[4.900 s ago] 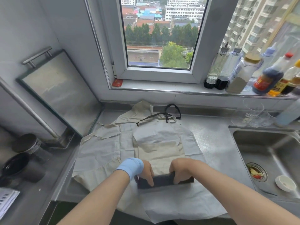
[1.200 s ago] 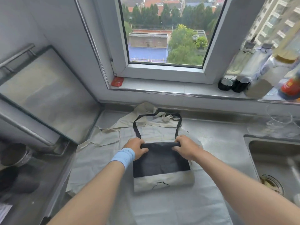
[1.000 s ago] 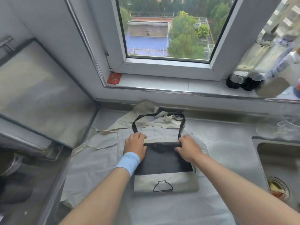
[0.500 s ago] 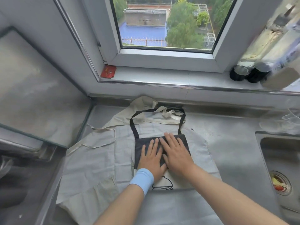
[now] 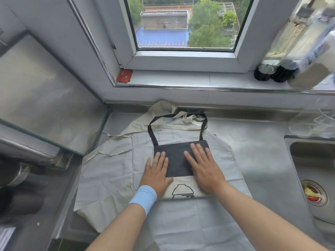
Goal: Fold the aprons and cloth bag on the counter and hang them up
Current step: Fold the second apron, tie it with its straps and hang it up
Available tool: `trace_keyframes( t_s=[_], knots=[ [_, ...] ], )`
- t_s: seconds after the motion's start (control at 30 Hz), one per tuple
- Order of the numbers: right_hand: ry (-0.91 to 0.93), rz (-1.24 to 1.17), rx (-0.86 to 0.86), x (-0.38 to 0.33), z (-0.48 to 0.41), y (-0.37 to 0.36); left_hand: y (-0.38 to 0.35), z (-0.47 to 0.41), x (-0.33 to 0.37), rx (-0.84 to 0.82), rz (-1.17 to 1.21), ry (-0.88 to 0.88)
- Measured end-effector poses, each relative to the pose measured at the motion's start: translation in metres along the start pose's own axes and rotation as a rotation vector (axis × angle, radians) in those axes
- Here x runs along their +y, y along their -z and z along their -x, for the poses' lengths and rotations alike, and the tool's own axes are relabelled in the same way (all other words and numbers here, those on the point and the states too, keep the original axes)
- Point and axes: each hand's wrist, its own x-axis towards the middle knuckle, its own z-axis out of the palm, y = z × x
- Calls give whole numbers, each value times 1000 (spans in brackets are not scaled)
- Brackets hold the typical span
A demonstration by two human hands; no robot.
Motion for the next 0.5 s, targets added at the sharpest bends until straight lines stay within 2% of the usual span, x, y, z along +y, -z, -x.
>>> trace_keyframes(
  t_s=[0.1,0.17,0.27,0.4,0.5],
  knots=[
    [199,-30,-11,-15,15,6,5,8,18,128,-51,-198],
    [233,-29,-70,-15,26,8,6,14,23,165,-39,-171],
    [284,46,-136,-7,33,11,9,22,18,96,63,-85],
    [331,141,-288,-6,33,22,23,29,5,-44,94,-204],
    [326,189,-314,-11,29,32,30,33,1,-107,58,-285]
  ],
)
